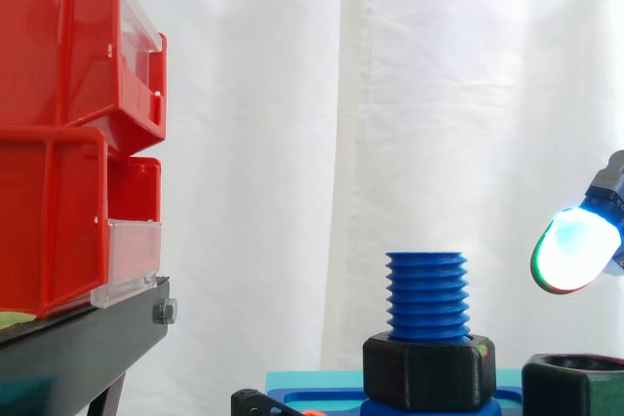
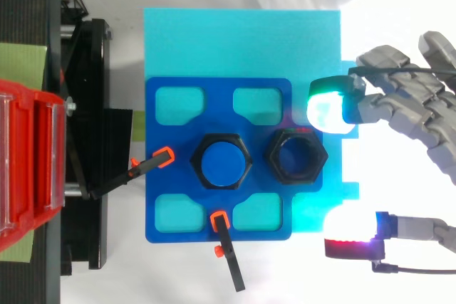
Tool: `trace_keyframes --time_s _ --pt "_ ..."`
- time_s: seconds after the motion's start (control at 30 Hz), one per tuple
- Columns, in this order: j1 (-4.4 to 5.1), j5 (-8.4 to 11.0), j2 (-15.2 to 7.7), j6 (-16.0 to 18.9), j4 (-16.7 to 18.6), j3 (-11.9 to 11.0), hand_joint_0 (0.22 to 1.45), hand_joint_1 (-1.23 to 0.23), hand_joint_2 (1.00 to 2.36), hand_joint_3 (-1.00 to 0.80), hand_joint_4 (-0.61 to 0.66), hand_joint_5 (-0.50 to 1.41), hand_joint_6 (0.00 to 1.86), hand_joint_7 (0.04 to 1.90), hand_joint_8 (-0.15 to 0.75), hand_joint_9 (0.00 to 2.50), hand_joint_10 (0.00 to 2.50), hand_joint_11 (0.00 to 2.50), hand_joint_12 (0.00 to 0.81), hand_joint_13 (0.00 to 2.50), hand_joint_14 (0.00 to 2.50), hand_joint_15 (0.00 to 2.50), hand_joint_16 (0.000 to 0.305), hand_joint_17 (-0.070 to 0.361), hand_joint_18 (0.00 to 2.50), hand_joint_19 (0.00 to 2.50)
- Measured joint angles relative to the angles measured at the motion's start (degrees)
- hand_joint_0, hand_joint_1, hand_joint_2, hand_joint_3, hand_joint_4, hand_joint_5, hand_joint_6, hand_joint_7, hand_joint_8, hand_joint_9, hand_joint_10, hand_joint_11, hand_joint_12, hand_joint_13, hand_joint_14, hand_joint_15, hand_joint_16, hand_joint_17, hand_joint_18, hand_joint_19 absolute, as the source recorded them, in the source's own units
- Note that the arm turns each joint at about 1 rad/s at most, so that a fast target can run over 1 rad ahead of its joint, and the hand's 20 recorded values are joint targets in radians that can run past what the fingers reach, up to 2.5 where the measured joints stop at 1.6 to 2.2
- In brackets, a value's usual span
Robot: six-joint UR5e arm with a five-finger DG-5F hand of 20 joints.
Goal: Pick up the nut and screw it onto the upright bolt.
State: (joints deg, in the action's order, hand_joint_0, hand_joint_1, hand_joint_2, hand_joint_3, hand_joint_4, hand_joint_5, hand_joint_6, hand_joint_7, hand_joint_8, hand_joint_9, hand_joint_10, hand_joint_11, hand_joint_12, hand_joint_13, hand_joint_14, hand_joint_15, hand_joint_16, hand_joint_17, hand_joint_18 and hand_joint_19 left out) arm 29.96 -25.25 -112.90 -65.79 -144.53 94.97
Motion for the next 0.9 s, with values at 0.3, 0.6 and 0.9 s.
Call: trace_keyframes --time_s 0.3,0.6,0.9 --pt "-0.63 -0.11 -2.3 0.3 2.0 0.0 0.47 -0.66 1.0 -0.5 0.23 -0.25 0.5 0.74 0.302 0.36 0.0 0.0 0.409 0.3 0.0 0.0 0.053 0.119 0.12 0.0" --pt "-0.76 -0.16 -3.5 0.5 2.9 0.0 0.47 -0.65 1.0 -0.5 0.23 -0.25 0.5 0.74 0.302 0.36 0.0 0.0 0.407 0.3 0.0 0.0 0.052 0.118 0.12 0.0" --pt "-1.01 -0.28 -4.4 0.7 4.1 0.0 0.47 -0.65 1.0 -0.5 0.23 -0.25 0.5 0.74 0.302 0.36 0.0 0.0 0.408 0.3 0.0 0.0 0.052 0.117 0.12 0.0"
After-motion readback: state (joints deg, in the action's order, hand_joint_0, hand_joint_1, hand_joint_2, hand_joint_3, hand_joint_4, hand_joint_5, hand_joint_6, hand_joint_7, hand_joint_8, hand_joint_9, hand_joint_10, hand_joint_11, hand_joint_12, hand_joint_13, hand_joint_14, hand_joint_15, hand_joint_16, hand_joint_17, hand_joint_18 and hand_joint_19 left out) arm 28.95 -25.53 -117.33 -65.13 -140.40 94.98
